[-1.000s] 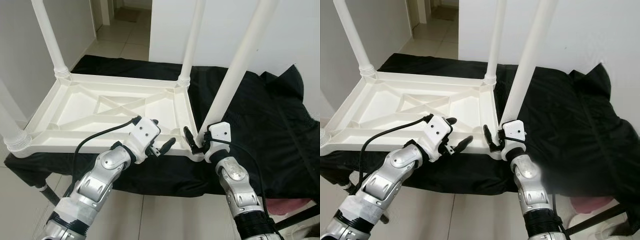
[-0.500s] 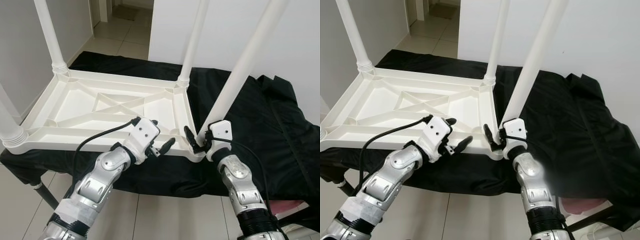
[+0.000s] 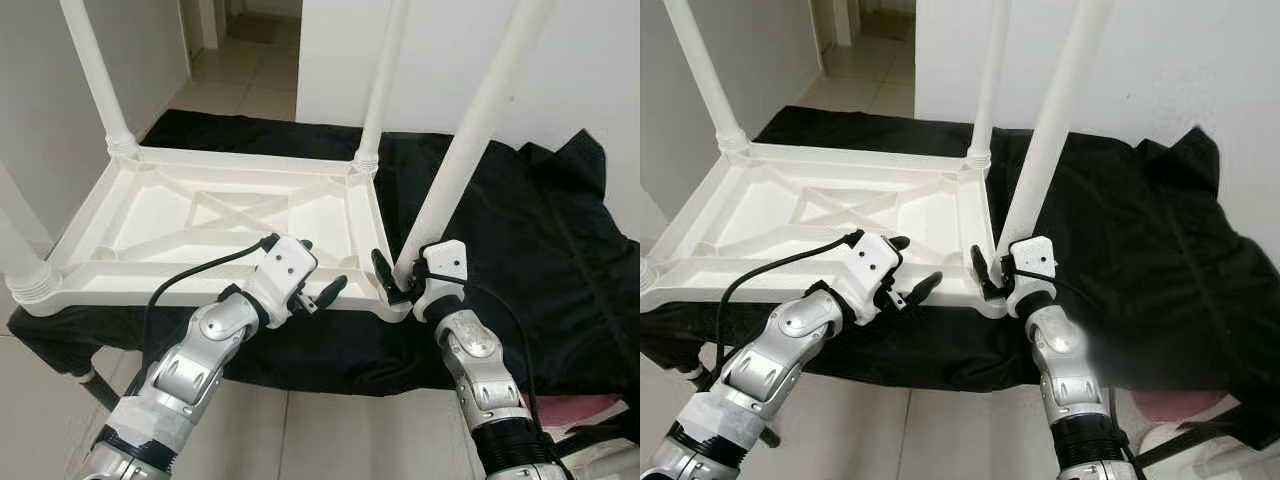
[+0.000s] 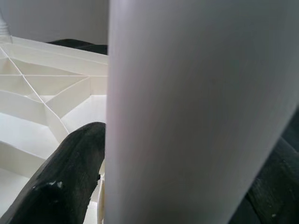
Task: Building children table
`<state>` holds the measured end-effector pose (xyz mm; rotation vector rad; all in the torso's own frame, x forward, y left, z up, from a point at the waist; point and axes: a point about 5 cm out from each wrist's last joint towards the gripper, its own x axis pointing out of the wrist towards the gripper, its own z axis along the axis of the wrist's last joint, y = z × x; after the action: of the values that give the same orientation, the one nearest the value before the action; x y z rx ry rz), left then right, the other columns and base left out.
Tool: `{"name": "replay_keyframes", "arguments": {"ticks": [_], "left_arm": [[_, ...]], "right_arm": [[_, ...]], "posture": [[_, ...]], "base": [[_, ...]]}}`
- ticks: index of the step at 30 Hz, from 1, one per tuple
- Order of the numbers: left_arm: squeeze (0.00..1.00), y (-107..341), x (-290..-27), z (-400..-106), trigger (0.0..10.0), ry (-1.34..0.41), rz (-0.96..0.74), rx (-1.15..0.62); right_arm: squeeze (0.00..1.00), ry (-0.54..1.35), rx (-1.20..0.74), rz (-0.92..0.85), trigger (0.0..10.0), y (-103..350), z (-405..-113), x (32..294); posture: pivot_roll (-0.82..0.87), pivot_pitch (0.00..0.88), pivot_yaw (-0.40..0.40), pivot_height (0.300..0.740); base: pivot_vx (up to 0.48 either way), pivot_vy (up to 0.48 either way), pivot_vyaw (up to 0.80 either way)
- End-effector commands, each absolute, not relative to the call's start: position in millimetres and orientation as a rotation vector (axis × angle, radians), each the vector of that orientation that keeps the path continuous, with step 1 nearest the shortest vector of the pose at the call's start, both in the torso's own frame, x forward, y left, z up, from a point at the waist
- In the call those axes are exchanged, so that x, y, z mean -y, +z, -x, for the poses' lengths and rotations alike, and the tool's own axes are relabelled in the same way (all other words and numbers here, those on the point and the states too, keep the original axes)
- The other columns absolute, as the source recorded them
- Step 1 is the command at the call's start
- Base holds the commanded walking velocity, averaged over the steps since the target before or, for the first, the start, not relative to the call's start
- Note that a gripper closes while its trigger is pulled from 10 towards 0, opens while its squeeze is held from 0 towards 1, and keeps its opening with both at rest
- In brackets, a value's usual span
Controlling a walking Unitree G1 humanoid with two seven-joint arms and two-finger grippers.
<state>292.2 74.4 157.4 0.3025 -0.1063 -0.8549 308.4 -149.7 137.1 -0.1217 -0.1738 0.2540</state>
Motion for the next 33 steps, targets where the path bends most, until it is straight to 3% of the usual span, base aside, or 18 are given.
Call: {"name": "replay_keyframes", "arguments": {"ticks": [1, 33], "left_arm": [[0.00, 158.6, -69.6, -288.5, 10.0, -0.961, -0.323, 0.095], [0.00, 159.0, -78.9, -282.4, 10.0, -1.065, -0.381, 0.038]], "right_arm": [[0.00, 0.236, 0.167, 0.113, 10.0, 133.8, -307.5, 152.4], [0.00, 0.213, 0.196, 0.066, 10.0, 129.3, -309.8, 131.0]], "posture": [[-0.01, 0.000, -0.005, 0.740], [-0.01, 0.000, 0.133, 0.740]], "base": [[0.000, 0.000, 0.00], [0.000, 0.000, 0.00]]}}
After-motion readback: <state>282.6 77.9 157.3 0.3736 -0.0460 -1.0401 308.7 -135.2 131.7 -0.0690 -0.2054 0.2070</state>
